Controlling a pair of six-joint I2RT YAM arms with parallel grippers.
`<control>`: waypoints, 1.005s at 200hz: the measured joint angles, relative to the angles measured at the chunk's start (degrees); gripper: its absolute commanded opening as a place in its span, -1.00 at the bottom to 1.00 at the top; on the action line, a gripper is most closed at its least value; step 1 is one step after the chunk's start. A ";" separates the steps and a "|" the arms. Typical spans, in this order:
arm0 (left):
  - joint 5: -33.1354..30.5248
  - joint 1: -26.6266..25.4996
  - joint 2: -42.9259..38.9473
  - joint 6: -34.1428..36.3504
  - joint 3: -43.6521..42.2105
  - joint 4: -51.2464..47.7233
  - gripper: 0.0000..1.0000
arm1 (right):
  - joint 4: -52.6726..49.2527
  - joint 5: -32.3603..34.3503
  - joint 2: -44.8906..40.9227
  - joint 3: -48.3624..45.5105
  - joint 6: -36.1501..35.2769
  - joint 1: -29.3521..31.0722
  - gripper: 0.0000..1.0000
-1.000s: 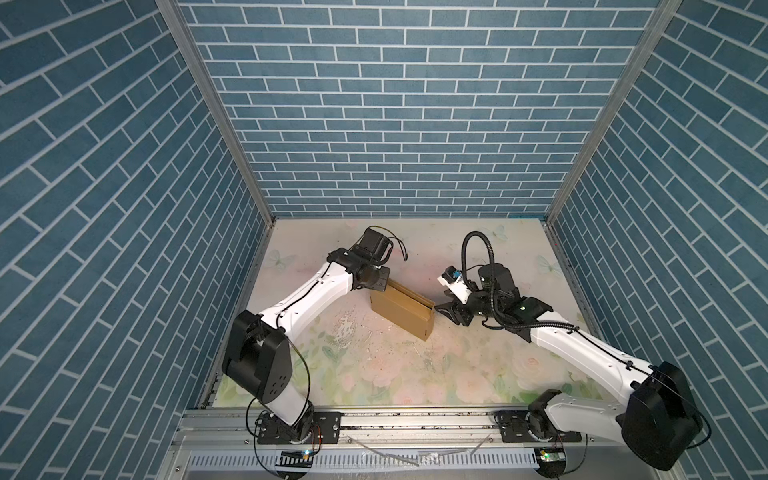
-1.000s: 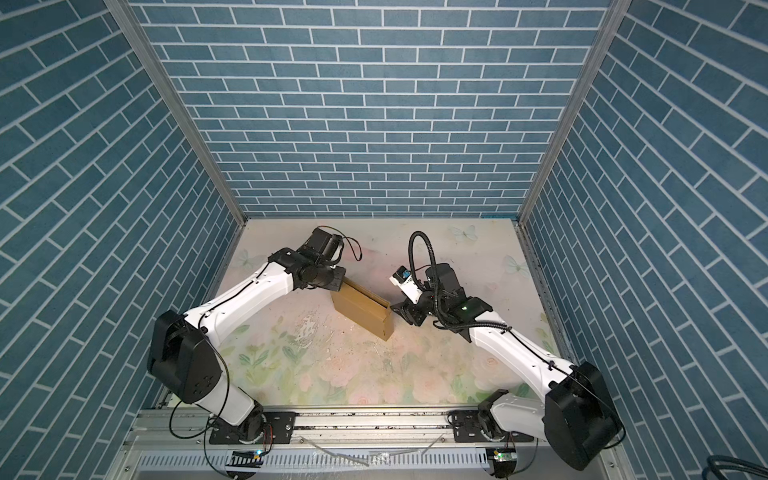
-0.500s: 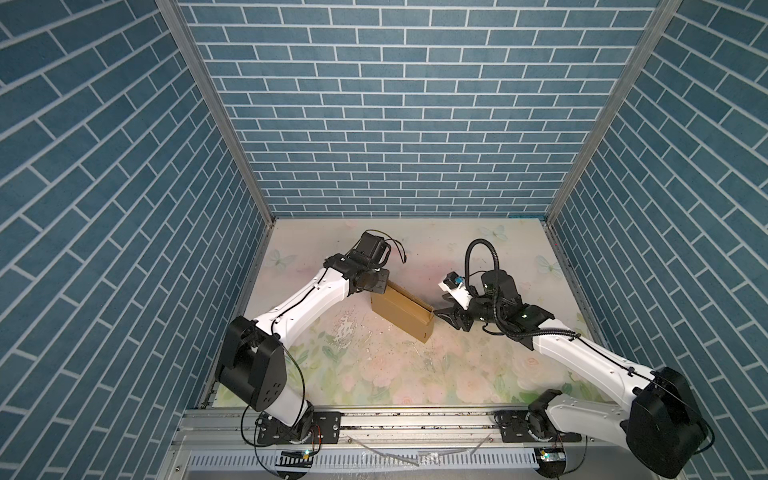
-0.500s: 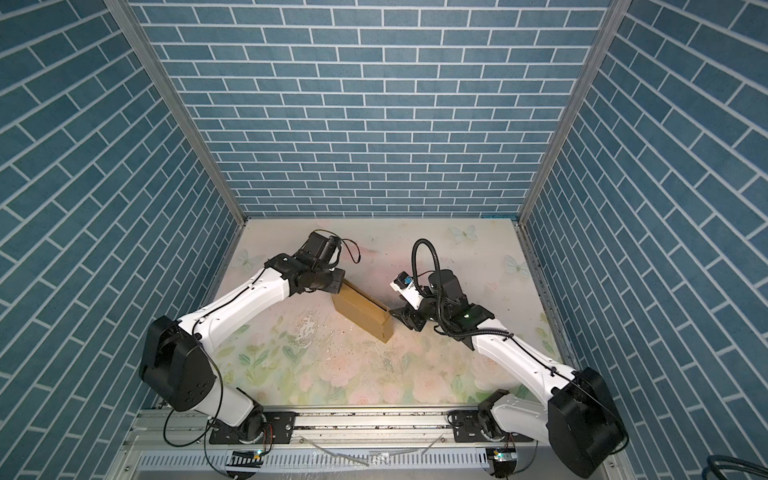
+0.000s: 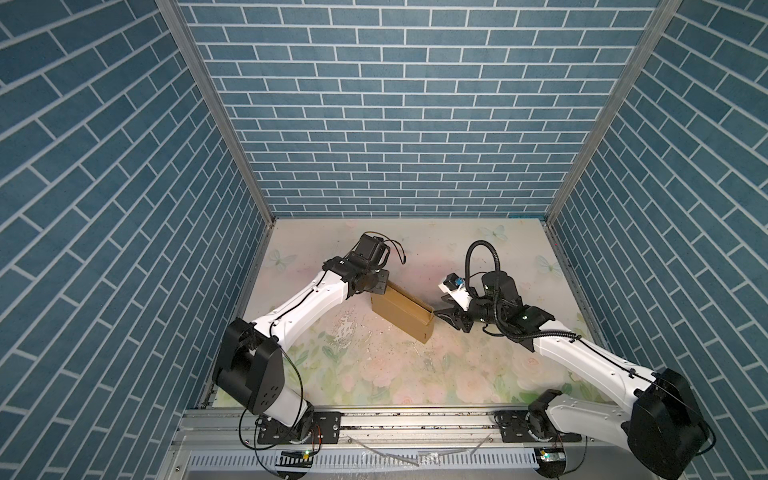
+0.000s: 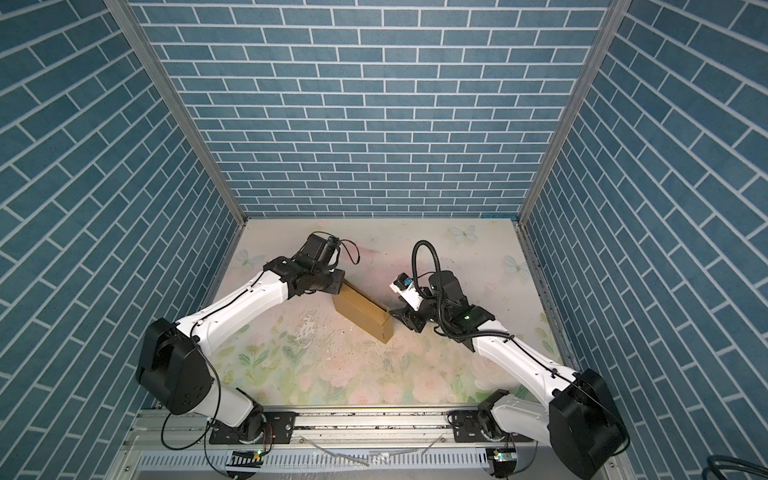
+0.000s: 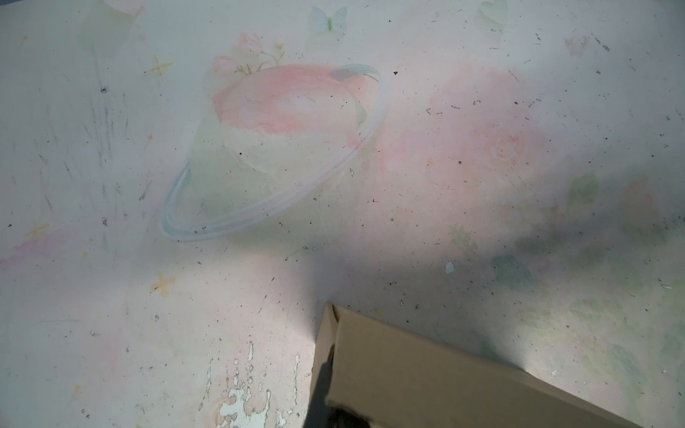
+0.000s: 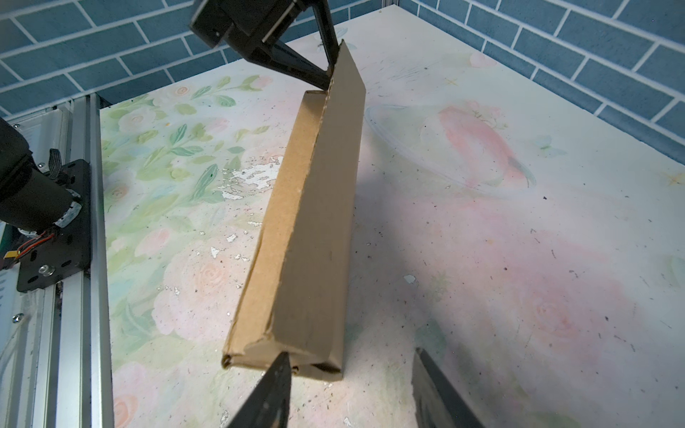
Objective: Fold the paper box
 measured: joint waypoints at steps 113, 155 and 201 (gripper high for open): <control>0.74 -0.28 -0.63 -0.20 -0.90 0.68 -1.00 | -1.03 0.50 -2.93 0.02 -1.40 0.26 0.06; 1.20 -0.48 -0.63 -0.17 -0.90 0.70 -1.00 | -2.60 0.72 -3.37 0.13 -2.62 0.44 0.09; 2.10 -0.96 -0.63 -0.24 -0.90 0.68 -1.00 | -3.50 1.05 -5.35 1.90 -3.82 2.03 0.15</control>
